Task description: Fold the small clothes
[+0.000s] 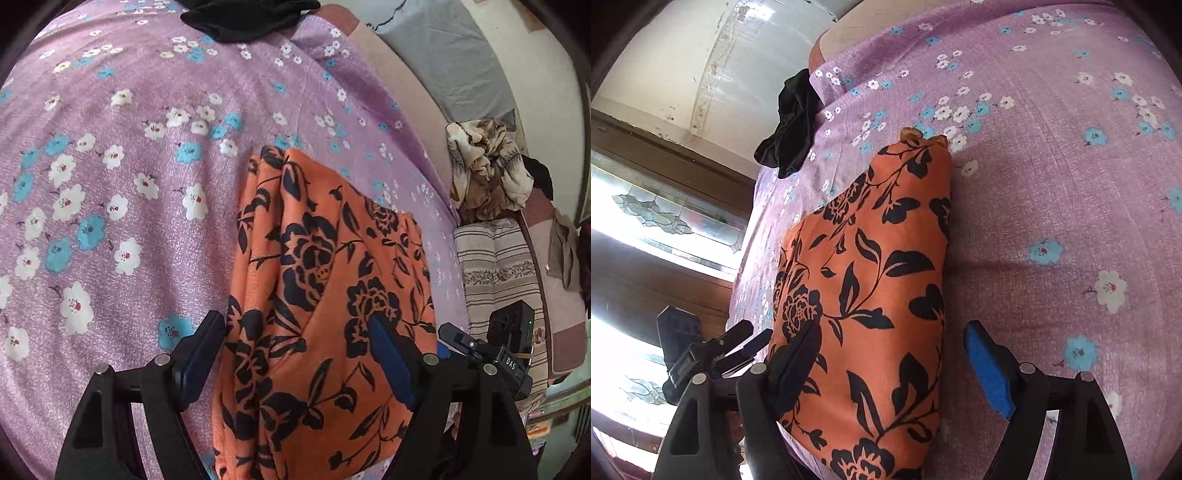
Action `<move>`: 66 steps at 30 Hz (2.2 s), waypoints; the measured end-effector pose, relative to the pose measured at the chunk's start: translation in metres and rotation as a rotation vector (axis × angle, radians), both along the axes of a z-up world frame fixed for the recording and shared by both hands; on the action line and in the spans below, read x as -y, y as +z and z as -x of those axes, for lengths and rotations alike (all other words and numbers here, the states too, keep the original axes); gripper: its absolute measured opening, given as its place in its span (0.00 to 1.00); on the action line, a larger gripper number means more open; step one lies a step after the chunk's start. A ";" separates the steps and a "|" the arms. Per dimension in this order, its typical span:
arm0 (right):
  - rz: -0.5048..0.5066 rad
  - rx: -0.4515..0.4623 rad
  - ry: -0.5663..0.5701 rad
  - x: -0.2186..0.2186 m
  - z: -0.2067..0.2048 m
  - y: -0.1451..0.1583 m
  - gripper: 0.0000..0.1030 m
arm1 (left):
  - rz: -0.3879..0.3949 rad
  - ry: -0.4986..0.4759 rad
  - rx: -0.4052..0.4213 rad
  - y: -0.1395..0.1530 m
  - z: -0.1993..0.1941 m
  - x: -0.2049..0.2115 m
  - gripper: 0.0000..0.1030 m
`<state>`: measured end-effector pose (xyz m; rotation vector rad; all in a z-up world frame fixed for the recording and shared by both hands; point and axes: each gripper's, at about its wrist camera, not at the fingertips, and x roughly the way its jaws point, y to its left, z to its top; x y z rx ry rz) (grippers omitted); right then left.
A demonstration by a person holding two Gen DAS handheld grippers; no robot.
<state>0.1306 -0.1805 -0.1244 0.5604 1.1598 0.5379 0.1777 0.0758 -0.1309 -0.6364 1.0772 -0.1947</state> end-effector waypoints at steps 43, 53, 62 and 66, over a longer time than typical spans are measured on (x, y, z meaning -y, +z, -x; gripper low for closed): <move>0.007 0.315 0.079 0.075 -0.054 0.117 0.33 | -0.031 -0.197 0.276 0.108 -0.039 0.072 0.23; 0.026 0.005 -0.140 0.141 -0.081 -0.036 0.59 | -0.164 -0.140 0.062 0.002 -0.025 0.058 0.55; -0.006 0.238 -0.087 0.106 -0.062 0.049 0.79 | -0.349 -0.137 0.208 0.066 0.041 0.049 0.69; -0.040 0.040 -0.074 0.094 -0.072 -0.005 0.79 | -0.495 -0.199 0.099 0.022 0.038 0.080 0.71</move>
